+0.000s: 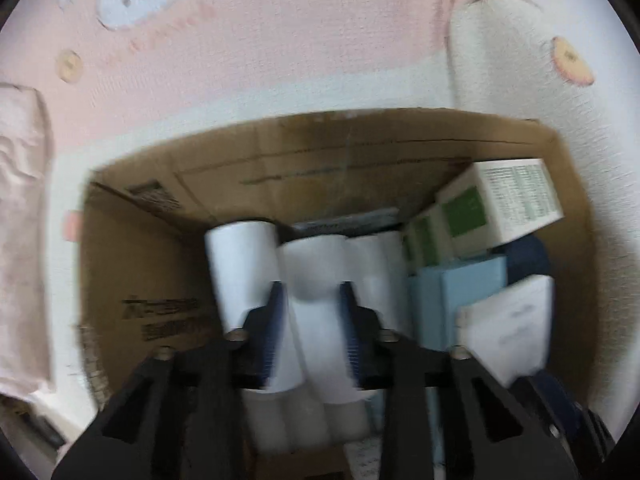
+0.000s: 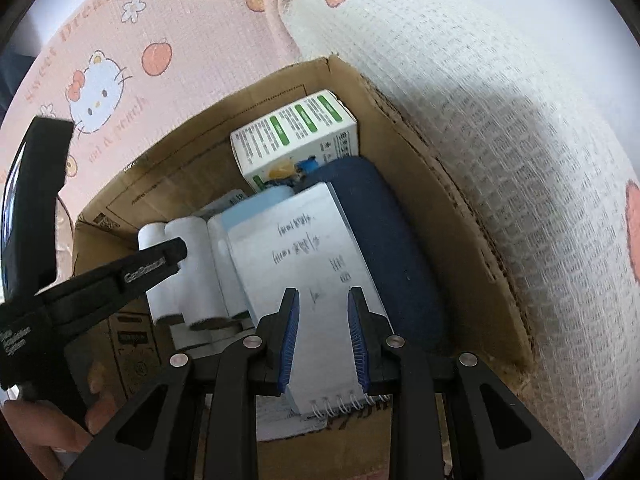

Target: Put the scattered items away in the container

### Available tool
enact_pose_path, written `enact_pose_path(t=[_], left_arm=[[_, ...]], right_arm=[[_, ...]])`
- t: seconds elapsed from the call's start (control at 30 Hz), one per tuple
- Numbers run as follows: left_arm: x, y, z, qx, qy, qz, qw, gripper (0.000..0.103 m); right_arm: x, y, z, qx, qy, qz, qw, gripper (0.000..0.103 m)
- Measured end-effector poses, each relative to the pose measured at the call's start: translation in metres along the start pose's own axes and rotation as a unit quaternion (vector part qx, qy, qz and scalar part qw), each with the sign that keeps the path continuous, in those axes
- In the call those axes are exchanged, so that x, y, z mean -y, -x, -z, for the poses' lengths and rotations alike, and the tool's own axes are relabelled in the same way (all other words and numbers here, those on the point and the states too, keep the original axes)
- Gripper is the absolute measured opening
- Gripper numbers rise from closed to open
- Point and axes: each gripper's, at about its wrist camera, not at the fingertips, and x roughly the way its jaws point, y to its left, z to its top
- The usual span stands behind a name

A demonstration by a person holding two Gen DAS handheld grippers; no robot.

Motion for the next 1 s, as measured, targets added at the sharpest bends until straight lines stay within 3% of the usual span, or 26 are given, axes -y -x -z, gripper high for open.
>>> enact_pose_path(t=[0.2,0.43,0.53,0.63,0.7,0.73,0.93,1.0], left_arm=[[-0.010,0.000,0.004,-0.019,0.017,0.051,0.9984,0.023],[-0.029,0.002,0.008,-0.034,0.024,0.075,0.9963,0.020],[-0.028,0.000,-0.003,-0.029,0.002,0.072,0.9970,0.020],[-0.031,0.010,-0.010,-0.024,-0.013,0.095,0.9951,0.021],[-0.025,0.014,-0.013,-0.025,-0.055,0.063,0.9962,0.037],[-0.026,0.013,-0.013,-0.029,-0.056,0.059,0.9963,0.040],[-0.036,0.002,-0.016,-0.049,-0.030,0.068,0.9960,0.040],[-0.036,0.003,-0.015,-0.051,-0.034,0.067,0.9959,0.040]], right_arm=[[-0.019,-0.006,-0.013,-0.004,0.024,-0.019,1.000,0.021],[-0.042,-0.018,-0.014,-0.017,0.032,-0.072,0.997,0.021],[-0.050,-0.019,-0.007,-0.027,0.035,-0.079,0.996,0.021],[-0.049,-0.017,0.000,-0.042,0.026,-0.108,0.993,0.021],[-0.049,-0.018,0.002,-0.051,0.022,-0.130,0.990,0.021],[-0.053,-0.020,0.003,-0.058,0.026,-0.134,0.989,0.021],[-0.075,-0.044,0.006,-0.090,0.042,-0.150,0.984,0.021],[-0.080,-0.053,0.006,-0.090,0.056,-0.121,0.987,0.021]])
